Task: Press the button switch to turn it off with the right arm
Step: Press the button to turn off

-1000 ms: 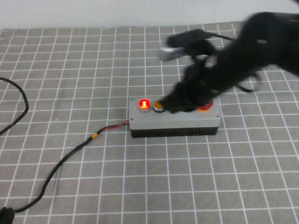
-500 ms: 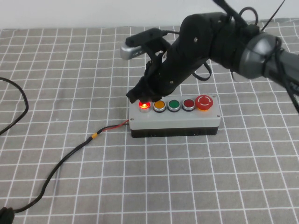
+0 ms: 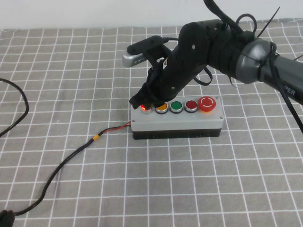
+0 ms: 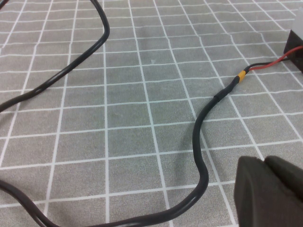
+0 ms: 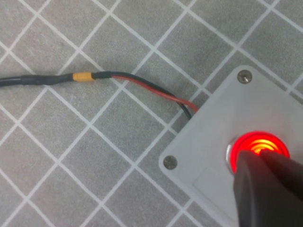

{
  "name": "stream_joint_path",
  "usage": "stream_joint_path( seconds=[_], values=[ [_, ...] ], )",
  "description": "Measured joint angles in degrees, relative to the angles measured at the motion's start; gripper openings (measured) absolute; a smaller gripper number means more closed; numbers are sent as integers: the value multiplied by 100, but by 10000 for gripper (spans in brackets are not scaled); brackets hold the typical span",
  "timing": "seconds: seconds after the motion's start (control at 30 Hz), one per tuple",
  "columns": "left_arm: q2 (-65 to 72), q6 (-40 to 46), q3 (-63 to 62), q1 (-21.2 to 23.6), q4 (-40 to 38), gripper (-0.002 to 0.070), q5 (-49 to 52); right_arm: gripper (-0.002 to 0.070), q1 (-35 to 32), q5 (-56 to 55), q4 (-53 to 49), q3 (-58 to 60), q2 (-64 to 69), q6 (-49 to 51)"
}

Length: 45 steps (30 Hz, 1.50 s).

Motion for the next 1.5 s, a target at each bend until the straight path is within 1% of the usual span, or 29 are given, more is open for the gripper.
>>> stream_joint_path(
  seconds=[0.3, 1.27, 1.5],
  values=[
    [0, 0, 0, 0, 0, -3, 0, -17, 0, -262, -9, -28, 61, 0],
    [0, 0, 0, 0, 0, -3, 0, -17, 0, -83, -131, -113, 137, 0],
    [0, 0, 0, 0, 0, -3, 0, -17, 5, 489, -383, -29, -526, 0]
  ],
)
